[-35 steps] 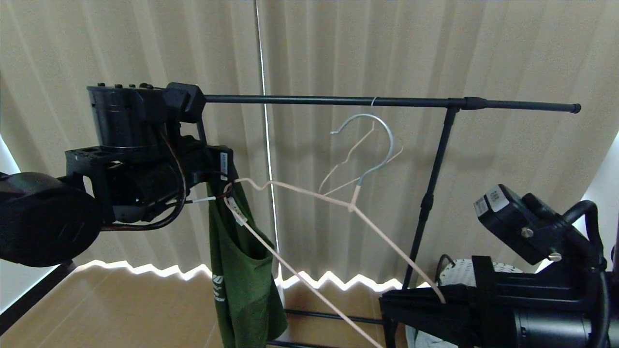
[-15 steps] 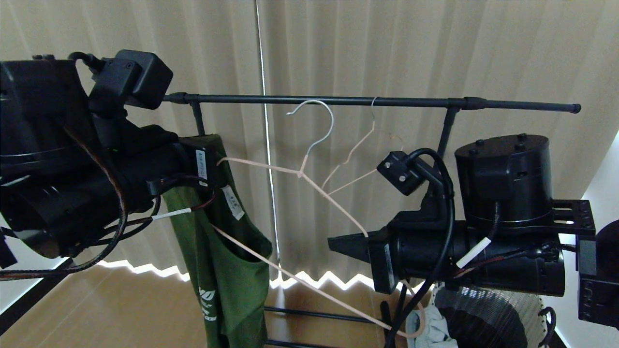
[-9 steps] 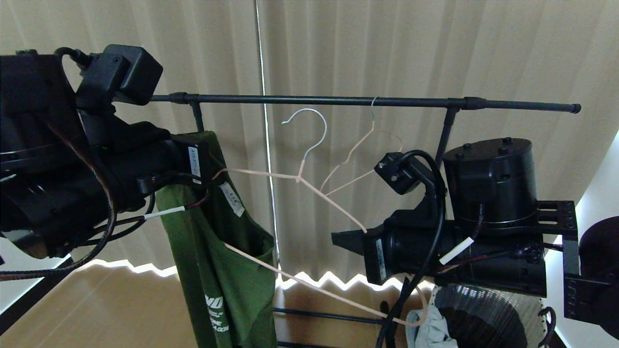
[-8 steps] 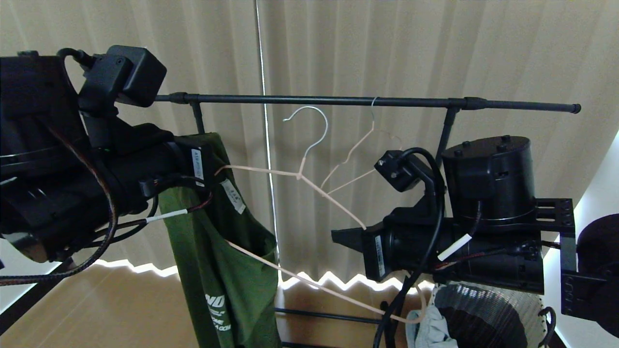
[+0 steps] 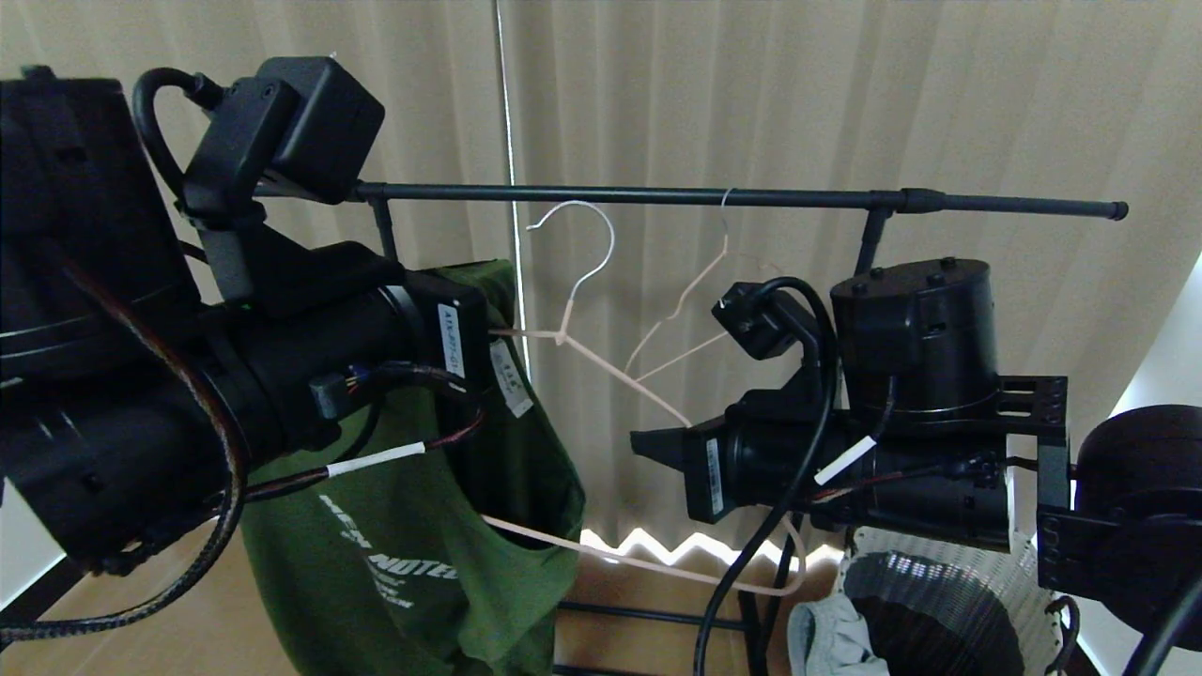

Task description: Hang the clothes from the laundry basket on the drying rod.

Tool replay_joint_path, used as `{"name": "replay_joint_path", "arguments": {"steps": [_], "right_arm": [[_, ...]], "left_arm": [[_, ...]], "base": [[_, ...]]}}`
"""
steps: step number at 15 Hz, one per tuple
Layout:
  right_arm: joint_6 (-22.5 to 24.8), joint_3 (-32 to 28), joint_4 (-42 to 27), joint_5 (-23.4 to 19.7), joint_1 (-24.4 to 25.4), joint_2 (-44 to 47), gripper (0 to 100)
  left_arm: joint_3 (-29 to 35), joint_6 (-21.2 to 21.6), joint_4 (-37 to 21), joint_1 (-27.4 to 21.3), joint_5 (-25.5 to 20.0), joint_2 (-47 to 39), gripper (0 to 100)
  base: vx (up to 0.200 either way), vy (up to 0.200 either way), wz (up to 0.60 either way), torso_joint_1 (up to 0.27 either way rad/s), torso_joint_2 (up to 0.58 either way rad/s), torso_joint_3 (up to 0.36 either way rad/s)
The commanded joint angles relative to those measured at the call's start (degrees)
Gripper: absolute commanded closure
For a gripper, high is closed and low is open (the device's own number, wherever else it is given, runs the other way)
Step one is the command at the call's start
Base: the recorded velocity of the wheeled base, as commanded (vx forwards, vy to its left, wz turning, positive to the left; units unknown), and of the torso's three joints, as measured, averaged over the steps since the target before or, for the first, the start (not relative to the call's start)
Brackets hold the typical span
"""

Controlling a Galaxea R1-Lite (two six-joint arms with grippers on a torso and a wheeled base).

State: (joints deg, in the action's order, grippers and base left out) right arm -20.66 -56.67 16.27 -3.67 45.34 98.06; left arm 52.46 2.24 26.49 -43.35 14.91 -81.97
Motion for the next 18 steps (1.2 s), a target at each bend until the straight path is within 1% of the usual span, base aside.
{"name": "replay_joint_path", "arguments": {"steps": [1,3,4,6,9,11,12,14,16,18], "right_arm": [[0.01,1.39,-0.28,1.21,-0.07,-0.85,100],[0.27,3.15,-0.81,5.6,-0.69,-2.61,100],[0.36,3.94,-0.89,7.1,-1.13,-3.32,100],[0.54,4.29,-0.81,9.73,-2.53,-3.75,100],[1.5,3.85,-0.81,12.99,-3.76,-3.23,100],[2.91,3.06,-0.54,16.94,-4.82,-1.73,100],[2.91,2.71,-0.54,17.82,-4.82,-1.29,100],[2.91,1.65,-0.45,18.7,-5.35,-0.41,100],[2.82,-0.37,-0.19,18.79,-5.43,0.99,100],[2.82,-1.51,-0.19,18.79,-5.17,1.96,100]], "left_arm": [[0.1,0.39,-0.04,3.62,0.03,-0.21,100],[0.28,1.71,-0.04,11.53,0.03,-0.65,100],[0.28,2.15,0.05,14.96,0.03,-1.26,100],[0.01,2.24,-0.12,18.3,0.21,-1.53,100],[-0.42,2.24,-0.47,18.48,0.56,-1.35,100],[-0.78,3.47,-2.76,18.48,0.74,-1.09,100],[-0.78,3.65,-3.73,18.48,0.91,-1.0,100],[-0.86,3.65,-4.96,18.04,1.88,-0.56,100],[-0.86,3.47,-6.36,15.66,1.88,-0.38,100],[-0.51,3.12,-6.36,13.55,1.88,-0.65,100]], "base": [[0.0,0.0,0.0,0.0,0.0,0.0],[0.0,0.0,0.0,0.0,0.0,0.0],[0.0,0.0,0.0,0.0,0.0,0.0],[0.0,0.0,0.0,0.0,0.0,0.0],[0.0,0.0,0.0,0.0,0.0,0.0],[0.0,0.0,0.0,0.0,0.0,0.0],[0.0,0.0,0.0,0.0,0.0,0.0],[0.0,0.0,0.0,0.0,0.0,0.0],[0.0,0.0,0.0,0.0,0.0,0.0],[0.0,0.0,0.0,0.0,0.0,0.0]]}}
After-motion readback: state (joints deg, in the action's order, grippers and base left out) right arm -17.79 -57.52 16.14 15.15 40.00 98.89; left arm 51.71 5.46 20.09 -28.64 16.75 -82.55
